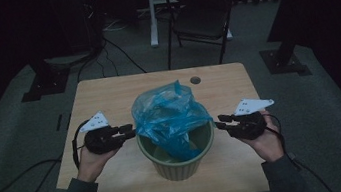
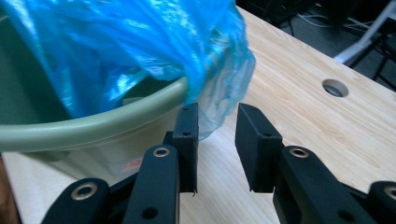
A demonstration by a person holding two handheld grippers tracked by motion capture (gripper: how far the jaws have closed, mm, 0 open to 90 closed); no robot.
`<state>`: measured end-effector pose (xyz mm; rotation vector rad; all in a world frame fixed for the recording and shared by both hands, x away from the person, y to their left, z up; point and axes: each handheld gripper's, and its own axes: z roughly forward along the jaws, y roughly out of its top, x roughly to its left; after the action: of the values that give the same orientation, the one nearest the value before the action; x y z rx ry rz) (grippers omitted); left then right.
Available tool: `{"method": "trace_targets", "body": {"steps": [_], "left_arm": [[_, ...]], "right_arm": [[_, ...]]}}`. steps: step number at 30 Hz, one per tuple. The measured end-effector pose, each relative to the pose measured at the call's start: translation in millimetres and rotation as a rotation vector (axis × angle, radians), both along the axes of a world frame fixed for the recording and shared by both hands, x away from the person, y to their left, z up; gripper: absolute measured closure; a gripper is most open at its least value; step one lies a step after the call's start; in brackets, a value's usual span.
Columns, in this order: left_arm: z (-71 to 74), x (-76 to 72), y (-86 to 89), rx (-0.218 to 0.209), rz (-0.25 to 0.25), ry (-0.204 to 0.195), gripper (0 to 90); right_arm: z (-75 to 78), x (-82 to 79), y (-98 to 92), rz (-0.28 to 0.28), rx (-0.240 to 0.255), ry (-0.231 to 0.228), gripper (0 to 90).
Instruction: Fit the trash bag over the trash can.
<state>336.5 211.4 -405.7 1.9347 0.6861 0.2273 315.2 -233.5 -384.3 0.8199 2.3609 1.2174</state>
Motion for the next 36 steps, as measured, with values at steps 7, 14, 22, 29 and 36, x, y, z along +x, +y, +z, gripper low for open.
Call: {"method": "trace_targets", "body": {"steps": [7, 14, 22, 29, 36], "left_arm": [[-2.5, -8.2, 0.4, 0.034, -0.038, -0.01, 66.2], [-4.9, -12.4, -5.1, 0.047, -0.074, 0.0, 65.3], [-12.2, -21.0, -7.8, 0.045, -0.104, 0.024, 65.2], [-13.1, -16.7, -10.2, 0.037, -0.091, 0.027, 65.6], [-14.9, 2.5, -12.1, 0.018, -0.03, 0.03, 66.2]], "right_arm": [[-1.2, -5.6, -1.4, 0.074, 0.009, 0.015, 68.5], [-3.6, -7.8, -2.7, 0.098, 0.023, 0.026, 68.7], [-11.1, -12.7, 3.8, 0.143, 0.018, 0.062, 66.5], [-14.0, -8.0, 8.0, 0.094, 0.034, 0.063, 69.0], [-15.9, 6.7, 10.7, 0.035, 0.051, 0.055, 69.5]]}}
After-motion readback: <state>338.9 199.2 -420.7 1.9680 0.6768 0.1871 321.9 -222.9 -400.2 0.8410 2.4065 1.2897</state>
